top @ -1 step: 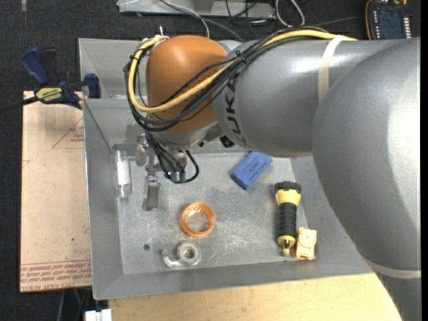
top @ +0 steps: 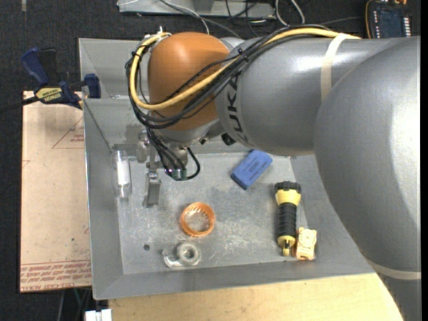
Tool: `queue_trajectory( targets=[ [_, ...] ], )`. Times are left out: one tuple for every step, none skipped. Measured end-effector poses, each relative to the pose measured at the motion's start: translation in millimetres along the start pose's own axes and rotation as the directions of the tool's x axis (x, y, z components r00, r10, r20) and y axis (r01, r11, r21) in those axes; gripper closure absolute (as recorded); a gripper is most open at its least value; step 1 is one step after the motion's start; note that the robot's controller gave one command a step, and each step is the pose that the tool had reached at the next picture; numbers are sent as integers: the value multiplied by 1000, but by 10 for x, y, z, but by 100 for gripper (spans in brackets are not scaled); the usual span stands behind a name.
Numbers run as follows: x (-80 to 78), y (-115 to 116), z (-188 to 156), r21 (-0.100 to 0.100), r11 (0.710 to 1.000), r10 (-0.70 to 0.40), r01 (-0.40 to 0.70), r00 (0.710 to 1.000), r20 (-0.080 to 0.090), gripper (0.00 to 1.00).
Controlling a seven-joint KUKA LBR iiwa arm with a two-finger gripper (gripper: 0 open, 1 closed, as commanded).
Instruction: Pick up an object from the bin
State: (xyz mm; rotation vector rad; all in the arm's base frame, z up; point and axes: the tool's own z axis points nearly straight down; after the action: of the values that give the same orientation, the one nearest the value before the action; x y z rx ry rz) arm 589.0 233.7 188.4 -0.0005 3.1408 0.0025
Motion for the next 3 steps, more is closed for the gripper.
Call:
queue_trajectory(
  targets=[
    [286,-932,1202,2,1000,-4,4,1000,-5,0],
    [339,-1165,799,-6,993,-118,118,993,14,0],
    [223,-1468,885,-3,996,-93,93,996,-1,0]
  ],
)
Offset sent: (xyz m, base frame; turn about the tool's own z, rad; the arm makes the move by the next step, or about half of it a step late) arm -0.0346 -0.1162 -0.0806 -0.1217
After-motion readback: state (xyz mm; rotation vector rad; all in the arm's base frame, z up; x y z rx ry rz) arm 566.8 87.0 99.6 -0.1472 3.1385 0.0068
